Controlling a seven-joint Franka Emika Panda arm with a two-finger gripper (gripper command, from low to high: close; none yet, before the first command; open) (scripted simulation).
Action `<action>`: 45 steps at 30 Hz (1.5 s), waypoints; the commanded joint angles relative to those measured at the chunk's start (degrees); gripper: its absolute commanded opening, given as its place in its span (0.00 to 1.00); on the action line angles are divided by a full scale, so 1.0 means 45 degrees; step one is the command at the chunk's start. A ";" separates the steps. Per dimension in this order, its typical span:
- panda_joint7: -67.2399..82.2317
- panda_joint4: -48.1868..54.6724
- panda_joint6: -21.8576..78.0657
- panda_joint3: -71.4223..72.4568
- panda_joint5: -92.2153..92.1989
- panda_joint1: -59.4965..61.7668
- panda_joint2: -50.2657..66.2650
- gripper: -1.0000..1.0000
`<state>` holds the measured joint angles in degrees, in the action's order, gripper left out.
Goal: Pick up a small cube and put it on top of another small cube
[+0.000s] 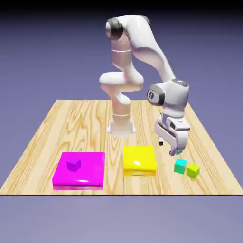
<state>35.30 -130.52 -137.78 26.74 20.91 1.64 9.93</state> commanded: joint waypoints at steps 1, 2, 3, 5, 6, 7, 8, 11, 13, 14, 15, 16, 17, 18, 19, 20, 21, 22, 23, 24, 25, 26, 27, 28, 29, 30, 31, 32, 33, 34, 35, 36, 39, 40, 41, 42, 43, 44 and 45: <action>0.0554 0.0217 0.0258 0.0191 0.0149 0.0015 0.0304 0.50; 0.1108 0.0434 0.0516 0.0381 0.0298 0.0031 0.0607 0.50; 0.1662 0.0651 0.0774 0.0572 0.0447 0.0048 0.0910 0.50; 0.2769 0.1086 0.1290 0.0952 0.0745 0.0081 0.1517 0.50; 0.3323 0.1303 0.1548 0.1143 0.0894 0.0097 0.1820 0.50; 0.3877 0.1520 0.1806 0.1333 0.1042 0.0114 0.2123 0.50; 0.4431 0.1737 0.2064 0.1524 0.1191 0.0130 0.2426 0.50; 0.6092 0.2388 0.2838 0.2095 0.1638 0.0180 0.3336 0.50; 0.7199 0.2822 0.3354 0.2476 0.1936 0.0213 0.3943 0.50; 0.7753 0.3039 0.3612 0.2666 0.2085 0.0229 0.4246 0.50; 0.8307 0.3256 0.3870 0.2857 0.2233 0.0246 0.4549 0.50; 0.8860 0.3473 0.4128 0.3047 0.2382 0.0262 0.4852 0.50; 0.9414 0.3690 0.4386 0.3238 0.2531 0.0279 0.5156 0.50; 0.9968 0.3907 0.4644 0.3428 0.2680 0.0295 0.5459 0.50; 1.0522 0.4124 0.4902 0.3619 0.2829 0.0312 0.5762 0.50; 1.1075 0.4341 0.5160 0.3809 0.2978 0.0328 0.6066 0.50; 1.1629 0.4558 0.5418 0.3999 0.3127 0.0345 0.6369 0.50; 1.2183 0.4775 0.5676 0.4190 0.3276 0.0361 0.6672 0.50; 1.2736 0.4992 0.5934 0.4380 0.3425 0.0378 0.6975 0.50; 1.3290 0.5209 0.6192 0.4571 0.3573 0.0394 0.7279 0.50; 1.3844 0.5426 0.6450 0.4761 0.3722 0.0411 0.7582 0.50; 1.4398 0.5643 0.6708 0.4952 0.3871 0.0427 0.7885 0.50; 1.4951 0.5860 0.6965 0.5142 0.4020 0.0444 0.8188 0.50; 1.5505 0.6077 0.7223 0.5332 0.4169 0.0460 0.8492 0.50; 1.6059 0.6294 0.7481 0.5523 0.4318 0.0477 0.8795 0.50; 1.6613 0.6512 0.7739 0.5713 0.4467 0.0493 0.9098 0.50; 1.7166 0.6729 0.7997 0.5904 0.4616 0.0510 0.9401 0.50; 1.7720 0.6946 0.8255 0.6094 0.4765 0.0526 0.9705 0.50; 1.7848 0.6996 0.8315 0.6138 0.4799 0.0530 0.9775 0.50; 1.7848 0.6996 0.8315 0.6138 0.4799 0.0530 0.9775 0.50; 1.7673 0.6709 0.7762 0.5804 0.5164 0.0511 1.0124 0.50; 1.7498 0.6422 0.7209 0.5470 0.5529 0.0492 1.0475 0.50; 1.7391 0.6244 0.6867 0.5264 0.5755 0.0481 1.0691 0.00; 1.7565 0.6531 0.7420 0.5598 0.5390 0.0500 1.0341 0.00; 1.7740 0.6818 0.7973 0.5932 0.5025 0.0518 0.9991 0.00; 1.7748 0.6902 0.8207 0.5982 0.4588 0.0402 0.9679 0.00; 1.7483 0.6654 0.7920 0.5568 0.4034 0.0066 0.9430 0.00; 1.7219 0.6407 0.7635 0.5156 0.3480 -0.0269 0.9181 0.00; 1.6955 0.6160 0.7349 0.4744 0.2926 -0.0605 0.8931 0.00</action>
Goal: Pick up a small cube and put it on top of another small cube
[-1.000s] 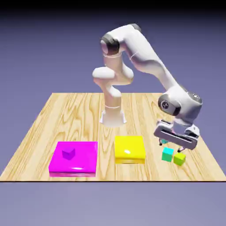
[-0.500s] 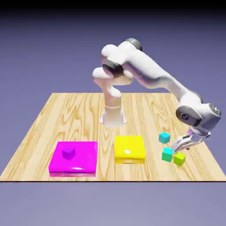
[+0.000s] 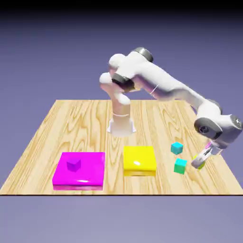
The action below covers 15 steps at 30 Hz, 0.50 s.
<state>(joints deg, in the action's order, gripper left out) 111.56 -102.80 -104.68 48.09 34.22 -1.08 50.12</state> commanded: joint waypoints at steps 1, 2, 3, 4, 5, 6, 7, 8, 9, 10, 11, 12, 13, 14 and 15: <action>-0.0256 -0.0248 -0.0292 -0.0413 -0.0587 -0.0336 -0.0250 0.00; -0.0520 -0.0495 -0.0577 -0.0825 -0.1141 -0.0672 -0.0499 0.00; -0.0784 -0.0742 -0.0863 -0.1238 -0.1694 -0.1007 -0.0748 0.00; -0.1048 -0.0989 -0.1148 -0.1650 -0.2248 -0.1343 -0.0998 0.00; -0.1311 -0.1236 -0.1434 -0.2062 -0.2802 -0.1678 -0.1247 0.00; -0.1575 -0.1483 -0.1719 -0.2475 -0.3355 -0.2014 -0.1496 0.00; -0.1839 -0.1731 -0.2005 -0.2887 -0.3909 -0.2349 -0.1746 0.00; -0.2103 -0.1978 -0.2290 -0.3299 -0.4463 -0.2685 -0.1995 0.00; -0.2367 -0.2225 -0.2575 -0.3711 -0.5017 -0.3020 -0.2245 0.00; -0.2631 -0.2472 -0.2861 -0.4124 -0.5570 -0.3356 -0.2494 0.00; -0.2895 -0.2719 -0.3146 -0.4536 -0.6124 -0.3691 -0.2743 0.00; -0.3159 -0.2967 -0.3432 -0.4948 -0.6678 -0.4027 -0.2993 0.00; -0.3423 -0.3214 -0.3717 -0.5361 -0.7231 -0.4362 -0.3242 0.00; -0.3687 -0.3461 -0.4003 -0.5773 -0.7785 -0.4698 -0.3491 0.00; -0.3950 -0.3708 -0.4288 -0.6185 -0.8339 -0.5033 -0.3741 0.00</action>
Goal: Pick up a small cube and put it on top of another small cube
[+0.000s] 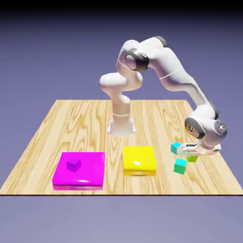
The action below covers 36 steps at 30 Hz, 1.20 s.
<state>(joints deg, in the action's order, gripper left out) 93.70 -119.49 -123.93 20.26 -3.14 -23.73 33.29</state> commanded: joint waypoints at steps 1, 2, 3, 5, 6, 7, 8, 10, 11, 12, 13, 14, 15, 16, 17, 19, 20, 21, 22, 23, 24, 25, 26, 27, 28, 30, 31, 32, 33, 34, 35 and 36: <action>-0.0245 -0.0248 -0.0296 -0.0412 -0.0589 -0.0336 -0.0249 0.00; -0.0509 -0.0495 -0.0581 -0.0825 -0.1143 -0.0671 -0.0499 0.00; -0.0773 -0.0742 -0.0866 -0.1237 -0.1696 -0.1007 -0.0748 0.00; -0.1301 -0.1236 -0.1437 -0.2061 -0.2804 -0.1678 -0.1247 0.00; -0.1565 -0.1484 -0.1723 -0.2474 -0.3358 -0.2013 -0.1496 0.00; -0.1829 -0.1731 -0.2008 -0.2886 -0.3911 -0.2349 -0.1746 0.00; -0.2093 -0.1978 -0.2294 -0.3298 -0.4465 -0.2684 -0.1995 0.00; -0.2620 -0.2472 -0.2865 -0.4123 -0.5573 -0.3355 -0.2494 0.00; -0.2884 -0.2720 -0.3150 -0.4535 -0.6126 -0.3691 -0.2743 0.00; -0.3148 -0.2967 -0.3435 -0.4948 -0.6680 -0.4026 -0.2992 0.00; -0.3412 -0.3214 -0.3721 -0.5360 -0.7234 -0.4362 -0.3242 0.00; -0.3676 -0.3461 -0.4006 -0.5772 -0.7787 -0.4698 -0.3491 0.00; -0.3940 -0.3708 -0.4292 -0.6184 -0.8341 -0.5033 -0.3740 0.00; -0.4204 -0.3956 -0.4577 -0.6597 -0.8895 -0.5369 -0.3990 0.00; -0.4468 -0.4203 -0.4863 -0.7009 -0.9449 -0.5704 -0.4239 0.00; -0.4995 -0.4697 -0.5434 -0.7834 -1.0556 -0.6375 -0.4738 0.00; -0.5259 -0.4944 -0.5719 -0.8246 -1.1110 -0.6711 -0.4987 0.00; -0.5523 -0.5191 -0.6004 -0.8658 -1.1664 -0.7046 -0.5237 0.00; -0.5787 -0.5439 -0.6290 -0.9070 -1.2217 -0.7382 -0.5486 0.00; -0.6051 -0.5686 -0.6575 -0.9483 -1.2771 -0.7717 -0.5735 0.00; -0.6316 -0.5934 -0.6862 -0.9896 -1.3326 -0.8054 -0.5985 0.00; -0.6349 -0.5965 -0.6897 -0.9948 -1.3395 -0.8096 -0.6017 0.00; -0.6349 -0.5965 -0.6897 -0.9948 -1.3396 -0.8096 -0.6017 0.00; -0.5927 -0.5760 -0.6905 -0.9789 -1.3948 -0.8043 -0.5614 0.00; -0.5504 -0.5555 -0.6912 -0.9629 -1.4502 -0.7991 -0.5211 0.00; -0.4660 -0.5145 -0.6927 -0.9310 -1.5608 -0.7886 -0.4405 0.00; -0.4237 -0.4940 -0.6935 -0.9151 -1.6162 -0.7834 -0.4002 0.00; -0.3815 -0.4735 -0.6942 -0.8992 -1.6715 -0.7781 -0.3598 0.00; -0.3393 -0.4530 -0.6950 -0.8832 -1.7268 -0.7729 -0.3195 0.00; -0.3275 -0.4473 -0.6952 -0.8788 -1.7423 -0.7714 -0.3083 0.00; -0.3274 -0.4473 -0.6952 -0.8788 -1.7423 -0.7714 -0.3083 1.00; -0.3274 -0.4473 -0.6952 -0.8788 -1.7423 -0.7714 -0.3083 1.00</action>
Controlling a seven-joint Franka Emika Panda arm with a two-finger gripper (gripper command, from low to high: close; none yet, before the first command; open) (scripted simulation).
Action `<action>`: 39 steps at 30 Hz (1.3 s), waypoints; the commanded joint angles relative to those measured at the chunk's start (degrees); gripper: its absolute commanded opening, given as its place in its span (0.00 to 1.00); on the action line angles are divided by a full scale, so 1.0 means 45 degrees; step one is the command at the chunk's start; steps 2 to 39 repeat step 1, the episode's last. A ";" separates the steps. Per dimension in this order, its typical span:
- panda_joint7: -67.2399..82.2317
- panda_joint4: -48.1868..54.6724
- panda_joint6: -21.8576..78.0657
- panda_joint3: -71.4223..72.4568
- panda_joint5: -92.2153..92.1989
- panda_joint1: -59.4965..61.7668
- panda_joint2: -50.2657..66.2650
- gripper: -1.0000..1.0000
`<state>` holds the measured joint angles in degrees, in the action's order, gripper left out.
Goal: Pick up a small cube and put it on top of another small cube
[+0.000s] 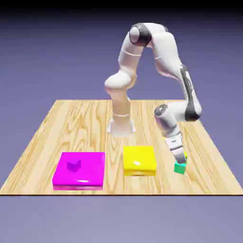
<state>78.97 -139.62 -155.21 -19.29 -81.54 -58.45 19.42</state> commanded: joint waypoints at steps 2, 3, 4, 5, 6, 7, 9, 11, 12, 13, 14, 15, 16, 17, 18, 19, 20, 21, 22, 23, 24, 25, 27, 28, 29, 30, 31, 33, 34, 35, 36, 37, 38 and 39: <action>-0.0422 -0.0205 0.0007 -0.0159 0.0553 -0.0052 -0.0403 1.00; -0.0422 -0.0205 0.0007 -0.0159 0.0553 -0.0052 -0.0403 1.00; -0.0422 -0.0205 0.0007 -0.0159 0.0553 -0.0052 -0.0403 1.00; -0.0422 -0.0205 0.0007 -0.0159 0.0553 -0.0052 -0.0403 1.00; -0.0422 -0.0205 0.0007 -0.0159 0.0553 -0.0052 -0.0403 1.00; -0.0422 -0.0205 0.0007 -0.0159 0.0553 -0.0052 -0.0403 1.00; -0.0422 -0.0205 0.0007 -0.0159 0.0553 -0.0052 -0.0403 1.00; -0.0422 -0.0205 0.0007 -0.0159 0.0553 -0.0052 -0.0403 1.00; -0.0422 -0.0205 0.0007 -0.0159 0.0553 -0.0052 -0.0403 1.00; -0.0422 -0.0205 0.0007 -0.0159 0.0553 -0.0052 -0.0403 1.00; -0.0422 -0.0205 0.0007 -0.0159 0.0553 -0.0052 -0.0403 1.00; -0.0422 -0.0205 0.0007 -0.0159 0.0553 -0.0052 -0.0403 1.00; -0.0422 -0.0205 0.0007 -0.0159 0.0553 -0.0052 -0.0403 1.00; -0.0422 -0.0205 0.0007 -0.0159 0.0553 -0.0052 -0.0403 1.00; -0.0422 -0.0205 0.0007 -0.0159 0.0553 -0.0052 -0.0403 1.00; -0.0422 -0.0205 0.0007 -0.0159 0.0553 -0.0052 -0.0403 1.00; -0.0422 -0.0205 0.0007 -0.0159 0.0553 -0.0052 -0.0403 1.00; -0.0422 -0.0205 0.0007 -0.0159 0.0553 -0.0052 -0.0403 1.00; -0.0422 -0.0205 0.0007 -0.0159 0.0553 -0.0052 -0.0403 1.00; -0.0422 -0.0205 0.0007 -0.0159 0.0553 -0.0052 -0.0403 1.00; -0.0422 -0.0205 0.0007 -0.0159 0.0553 -0.0052 -0.0403 1.00; -0.0422 -0.0205 0.0007 -0.0159 0.0553 -0.0052 -0.0403 1.00; -0.0422 -0.0205 0.0007 -0.0159 0.0553 -0.0052 -0.0403 1.00; -0.0422 -0.0205 0.0007 -0.0159 0.0553 -0.0052 -0.0403 1.00; -0.0422 -0.0205 0.0007 -0.0159 0.0553 -0.0052 -0.0403 1.00; -0.0422 -0.0205 0.0007 -0.0159 0.0553 -0.0052 -0.0403 1.00; -0.0422 -0.0205 0.0007 -0.0159 0.0553 -0.0052 -0.0403 1.00; -0.0422 -0.0205 0.0007 -0.0159 0.0553 -0.0052 -0.0403 1.00; -0.0422 -0.0205 0.0007 -0.0159 0.0553 -0.0052 -0.0403 1.00; -0.0422 -0.0205 0.0007 -0.0159 0.0553 -0.0052 -0.0403 1.00; -0.0422 -0.0205 0.0007 -0.0159 0.0553 -0.0052 -0.0403 1.00; -0.0422 -0.0205 0.0007 -0.0159 0.0553 -0.0052 -0.0403 1.00; -0.0422 -0.0205 0.0007 -0.0159 0.0553 -0.0052 -0.0403 1.00; -0.0422 -0.0205 0.0007 -0.0159 0.0553 -0.0052 -0.0403 1.00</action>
